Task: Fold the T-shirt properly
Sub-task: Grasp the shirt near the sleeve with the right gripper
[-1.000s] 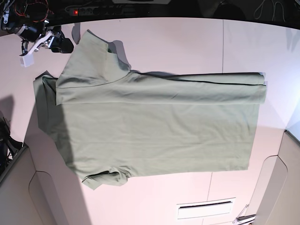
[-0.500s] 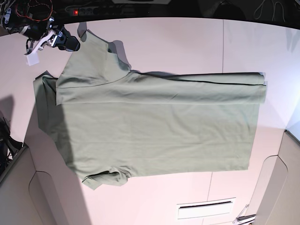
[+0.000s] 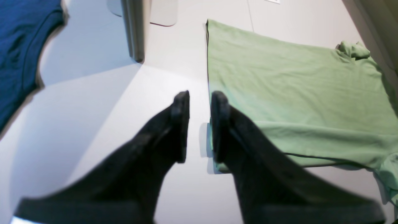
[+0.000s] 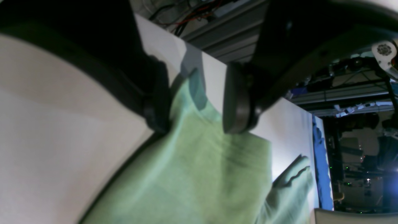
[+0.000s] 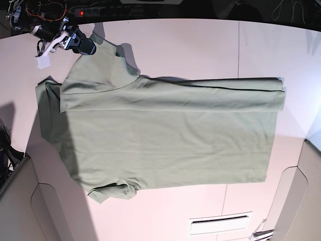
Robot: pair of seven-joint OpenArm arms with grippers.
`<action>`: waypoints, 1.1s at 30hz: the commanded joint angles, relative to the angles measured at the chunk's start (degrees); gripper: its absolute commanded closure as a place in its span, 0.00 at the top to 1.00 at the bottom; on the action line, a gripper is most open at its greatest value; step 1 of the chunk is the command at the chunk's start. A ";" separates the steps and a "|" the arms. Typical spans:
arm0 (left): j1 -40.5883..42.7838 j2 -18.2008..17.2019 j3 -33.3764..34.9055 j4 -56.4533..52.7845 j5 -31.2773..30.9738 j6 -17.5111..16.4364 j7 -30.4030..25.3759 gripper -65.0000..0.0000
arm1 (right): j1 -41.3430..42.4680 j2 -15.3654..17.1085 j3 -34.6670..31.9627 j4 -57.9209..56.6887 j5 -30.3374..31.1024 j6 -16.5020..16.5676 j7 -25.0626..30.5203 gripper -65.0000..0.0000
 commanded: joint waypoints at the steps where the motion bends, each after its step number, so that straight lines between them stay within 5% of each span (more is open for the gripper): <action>1: -0.17 -1.62 -0.50 0.85 -1.27 -0.52 -1.27 0.23 | 0.04 0.07 -0.11 0.09 -1.44 -0.39 -1.03 0.35; 5: -0.17 -1.62 -0.50 0.85 -1.22 -0.52 -1.27 0.23 | 1.84 0.07 -0.11 0.09 -1.70 -0.39 -1.46 0.00; 24: -0.17 -1.62 -0.50 0.85 -1.25 -0.52 -1.27 0.23 | 18.36 0.04 -3.32 0.11 3.26 0.72 -2.38 0.00; 33: -0.15 -1.60 -0.50 0.85 -1.25 -0.52 -1.27 0.23 | 28.09 0.07 -11.61 0.09 -13.14 0.66 9.90 0.00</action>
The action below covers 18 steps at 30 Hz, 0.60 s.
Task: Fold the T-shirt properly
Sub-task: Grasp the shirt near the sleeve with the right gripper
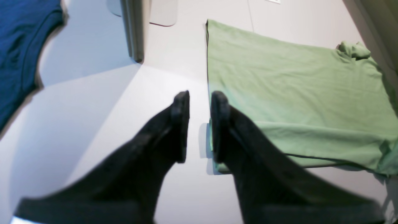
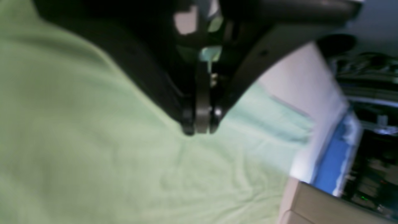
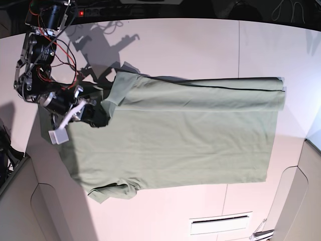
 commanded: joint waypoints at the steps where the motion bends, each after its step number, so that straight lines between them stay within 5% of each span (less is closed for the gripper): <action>1: -0.17 -1.62 -0.50 0.85 -1.22 -0.52 -1.25 0.23 | 1.99 0.44 -0.63 0.81 -0.28 0.37 2.43 0.00; 15: -0.17 -1.60 -0.50 0.85 -1.25 -0.52 -1.25 0.23 | 8.22 0.44 -3.58 0.70 -14.19 0.13 17.16 0.00; 16: -0.17 -1.60 -0.50 0.85 -1.25 -0.52 -1.27 0.23 | 8.20 0.44 -3.58 0.70 -14.19 0.13 17.20 0.06; 18: -0.17 -1.60 -0.50 0.83 -1.25 -0.52 -1.25 0.23 | 8.13 0.44 -3.58 0.70 -14.19 0.13 17.18 0.37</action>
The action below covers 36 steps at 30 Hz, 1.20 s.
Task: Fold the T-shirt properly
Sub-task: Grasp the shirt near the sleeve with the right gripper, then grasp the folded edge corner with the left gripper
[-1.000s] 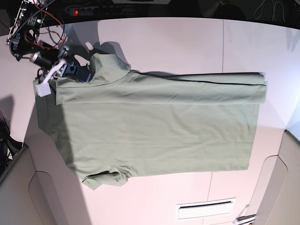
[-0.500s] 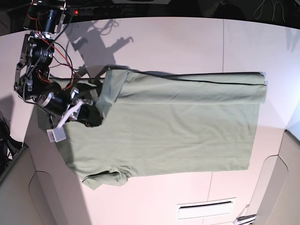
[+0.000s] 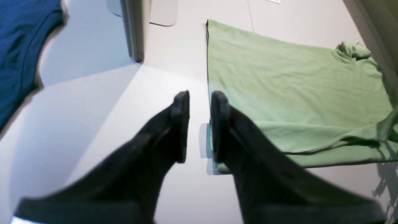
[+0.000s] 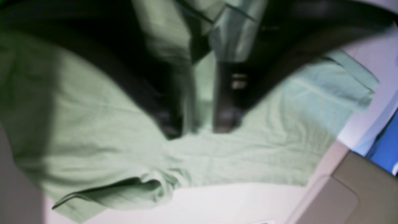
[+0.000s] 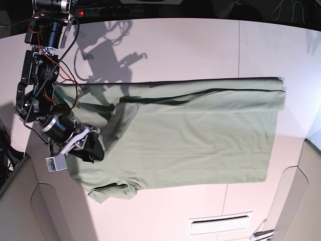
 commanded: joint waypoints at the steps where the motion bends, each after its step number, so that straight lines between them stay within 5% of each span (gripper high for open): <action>1: -0.17 -1.60 -0.50 0.85 -1.25 -0.52 -1.29 0.23 | 1.11 0.44 -0.02 0.81 1.18 0.33 1.60 0.49; 3: -0.15 -1.60 -0.50 0.85 -1.25 -0.52 -1.27 0.23 | 1.11 0.44 -0.02 0.81 1.18 0.26 1.57 0.57; 11: -0.15 -0.20 0.13 0.85 -4.79 -0.52 -0.79 0.23 | 1.11 0.44 0.00 0.81 1.22 -0.09 0.50 0.57; 13: -0.15 0.70 2.23 0.85 -6.86 -0.52 0.92 0.23 | 1.14 0.44 0.00 0.81 1.29 -0.09 -1.86 0.44; 16: -0.15 1.90 9.29 0.85 -7.32 -0.52 3.06 0.23 | 1.09 0.46 0.00 0.81 1.42 -0.07 -7.28 0.01; 18: -0.26 2.08 15.58 0.85 -5.84 -0.52 2.80 0.20 | 1.07 0.46 0.00 0.81 1.40 -0.07 -10.93 0.00; 22: -3.34 2.54 26.75 0.85 3.82 -0.52 -0.44 0.00 | 0.68 0.92 0.07 0.81 0.44 -0.07 -12.41 0.00; 28: -8.04 5.35 35.60 0.83 26.77 -0.22 -11.82 0.00 | -0.50 1.09 0.15 0.81 -14.25 -2.14 -7.04 0.00; 31: -8.74 6.36 39.15 0.83 36.72 5.73 -14.10 0.00 | -2.14 1.31 0.11 0.81 -15.76 -3.74 -5.68 0.00; 36: -8.70 7.39 44.72 -0.98 43.74 11.06 -14.21 0.00 | -6.99 2.43 0.09 0.81 -20.79 -6.36 -2.19 0.00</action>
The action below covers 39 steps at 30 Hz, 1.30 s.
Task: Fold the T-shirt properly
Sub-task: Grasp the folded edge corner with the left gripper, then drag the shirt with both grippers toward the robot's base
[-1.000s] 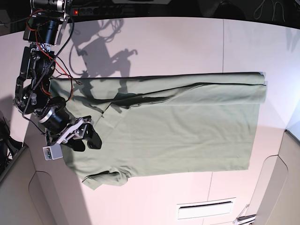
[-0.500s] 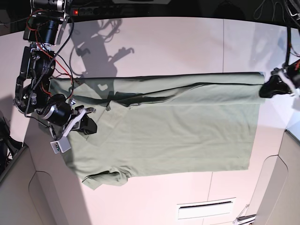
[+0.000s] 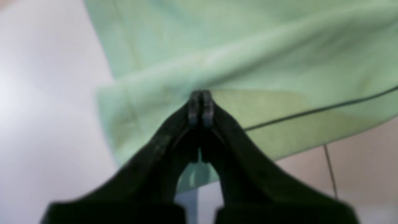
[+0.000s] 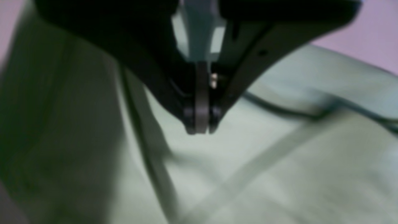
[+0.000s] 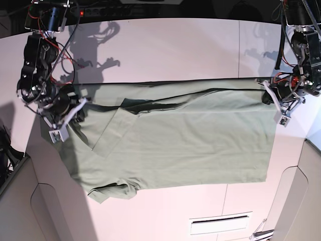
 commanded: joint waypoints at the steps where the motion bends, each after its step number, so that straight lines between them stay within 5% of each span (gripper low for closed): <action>1: -0.72 -0.68 0.52 -0.17 0.63 0.74 -0.26 0.00 | 0.09 1.20 0.20 0.81 -0.59 -0.52 1.77 0.00; 5: -0.70 -0.33 2.21 -2.34 0.74 1.05 -0.09 0.00 | -2.95 3.65 0.22 0.81 -2.89 -3.72 1.84 0.00; 11: -0.55 -0.39 2.14 -2.80 0.11 1.07 5.75 0.00 | -6.12 7.06 0.22 0.81 -2.36 -3.87 -0.11 0.00; 20: 7.26 -0.98 1.18 -1.62 -6.67 1.05 6.34 0.00 | -10.16 7.26 0.22 0.96 4.13 -2.34 -4.74 0.00; 28: 15.39 -0.76 -7.74 3.52 -12.04 0.81 7.21 0.00 | -16.57 7.26 0.22 6.49 5.99 -2.16 -5.79 0.00; 39: 24.74 3.56 -16.04 8.37 -20.35 -5.22 10.78 0.00 | -26.32 7.26 0.22 17.07 6.01 -2.21 -9.46 0.00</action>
